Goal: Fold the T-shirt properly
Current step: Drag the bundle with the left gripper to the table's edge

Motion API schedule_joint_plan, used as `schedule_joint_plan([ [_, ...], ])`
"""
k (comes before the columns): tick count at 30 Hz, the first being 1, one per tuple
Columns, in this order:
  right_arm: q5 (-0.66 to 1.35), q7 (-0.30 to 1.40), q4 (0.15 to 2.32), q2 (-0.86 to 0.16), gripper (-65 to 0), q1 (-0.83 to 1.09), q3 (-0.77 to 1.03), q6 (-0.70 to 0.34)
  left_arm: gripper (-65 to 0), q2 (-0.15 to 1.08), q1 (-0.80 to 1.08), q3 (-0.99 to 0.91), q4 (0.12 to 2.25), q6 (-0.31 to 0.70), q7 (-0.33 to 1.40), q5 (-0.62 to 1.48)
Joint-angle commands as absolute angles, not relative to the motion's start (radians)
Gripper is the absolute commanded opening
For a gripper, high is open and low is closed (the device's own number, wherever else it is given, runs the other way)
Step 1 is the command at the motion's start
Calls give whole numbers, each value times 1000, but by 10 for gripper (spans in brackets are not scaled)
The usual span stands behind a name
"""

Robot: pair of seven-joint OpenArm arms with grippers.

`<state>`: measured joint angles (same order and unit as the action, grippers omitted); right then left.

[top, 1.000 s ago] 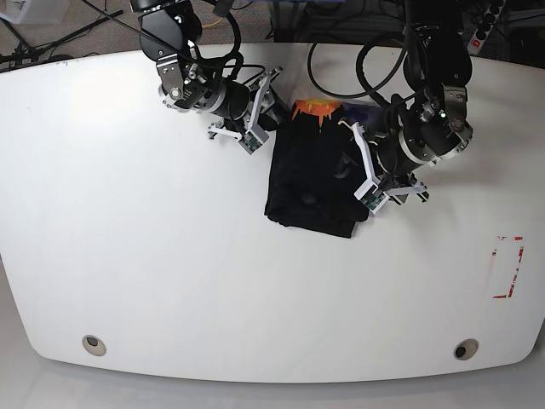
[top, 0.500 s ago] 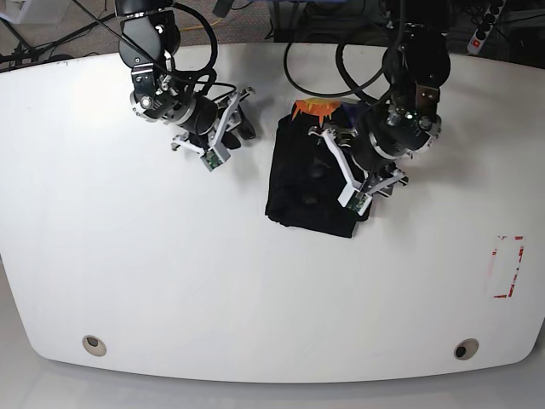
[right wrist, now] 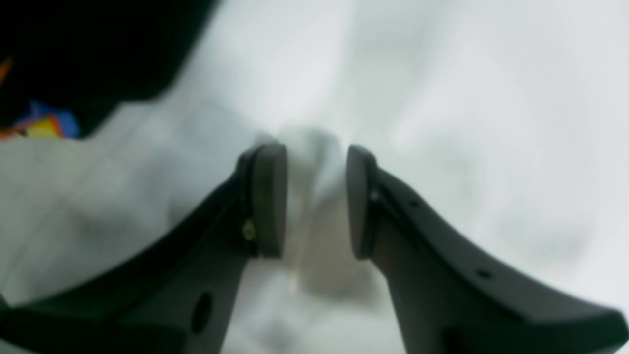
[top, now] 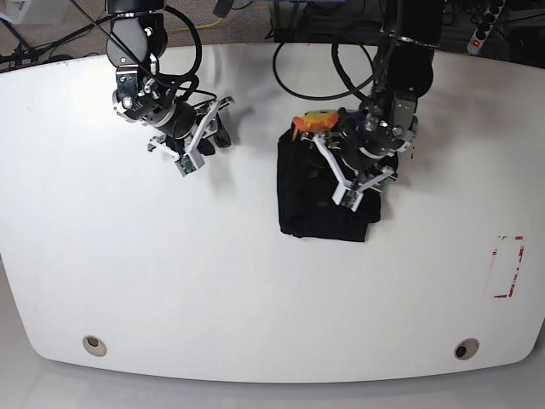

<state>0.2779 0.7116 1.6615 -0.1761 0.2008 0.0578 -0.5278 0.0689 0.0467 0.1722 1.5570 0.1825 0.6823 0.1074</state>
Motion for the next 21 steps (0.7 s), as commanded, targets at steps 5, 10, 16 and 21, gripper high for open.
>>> schedule_joint_plan([
  [5,294,694,1682,-183,-463,191,74,-535,-229,262,51,47,1546,286,745,64],
  [10,288,694,1712,-185,-463,186,74,-535,-229,375,48,-156,1448,456,745,62],
  [16,288,694,1793,-185,-463,193,71,-535,-233,555,35,-343,1225,630,702,65],
  [21,288,694,1817,-185,-463,193,70,-535,-235,647,35,-464,1078,698,618,65],
])
